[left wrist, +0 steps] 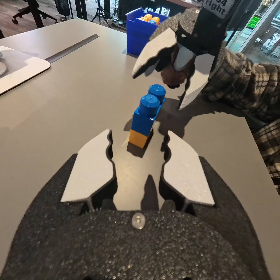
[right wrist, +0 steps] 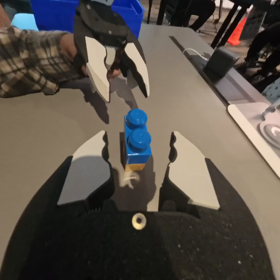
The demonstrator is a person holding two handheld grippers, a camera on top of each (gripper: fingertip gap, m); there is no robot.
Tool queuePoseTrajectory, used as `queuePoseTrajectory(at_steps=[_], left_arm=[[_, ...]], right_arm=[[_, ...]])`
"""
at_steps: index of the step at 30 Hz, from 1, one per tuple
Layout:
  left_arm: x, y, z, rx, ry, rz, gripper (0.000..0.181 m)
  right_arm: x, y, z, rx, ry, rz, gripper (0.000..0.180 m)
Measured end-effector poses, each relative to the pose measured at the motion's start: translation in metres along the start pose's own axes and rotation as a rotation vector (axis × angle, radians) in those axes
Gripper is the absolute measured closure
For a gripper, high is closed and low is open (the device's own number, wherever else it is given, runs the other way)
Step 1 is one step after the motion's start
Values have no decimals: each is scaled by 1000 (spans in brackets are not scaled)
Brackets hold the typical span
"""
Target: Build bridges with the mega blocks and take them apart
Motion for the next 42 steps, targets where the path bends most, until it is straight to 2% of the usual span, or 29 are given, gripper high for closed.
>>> queuePoseTrajectory(at_steps=[4,11,12,13,14,18,27,29,31,34,35,36,38,42], left_arm=[[0,4,0,5,-2,22,114],[1,4,-3,21,4,36,114],[1,4,-3,21,5,37,114],[2,4,-3,19,7,38,115],[2,5,-3,18,7,41,115],[7,7,-3,23,6,47,115],[31,0,-25,62,87,41,108],[34,-3,-31,84,103,31,115],[35,-7,-36,118,112,17,140],[34,-14,-38,120,99,-19,144],[34,-16,-38,114,88,-27,144],[35,-19,-38,117,73,-28,144],[36,-21,-39,145,37,-10,144],[45,-23,-44,187,4,36,144]], right_arm=[[10,20,-1,49,-2,69,104],[21,31,-3,114,-30,106,108],[21,31,-4,124,-36,98,115],[20,30,-4,125,-58,86,136],[20,29,-4,127,-74,78,143],[18,25,-5,91,-129,98,143],[3,-18,7,76,-243,34,143],[3,-24,12,77,-263,19,143],[1,-29,17,90,-299,-1,143],[-4,-34,17,92,-295,-26,143],[-6,-37,15,101,-283,-28,128],[-10,-41,13,98,-268,-12,117],[-18,-48,11,16,-229,63,110],[-30,-64,14,-162,-233,308,115]])
Point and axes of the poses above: each gripper's, where its closed fingertips meet, x out along the fingers, y out of its underside, z = x × y across the jaws, the point moved 5 cm from there along -x, back along the fingers, and after that the axes turned 10 degrees about x, right-handed, at the moved point
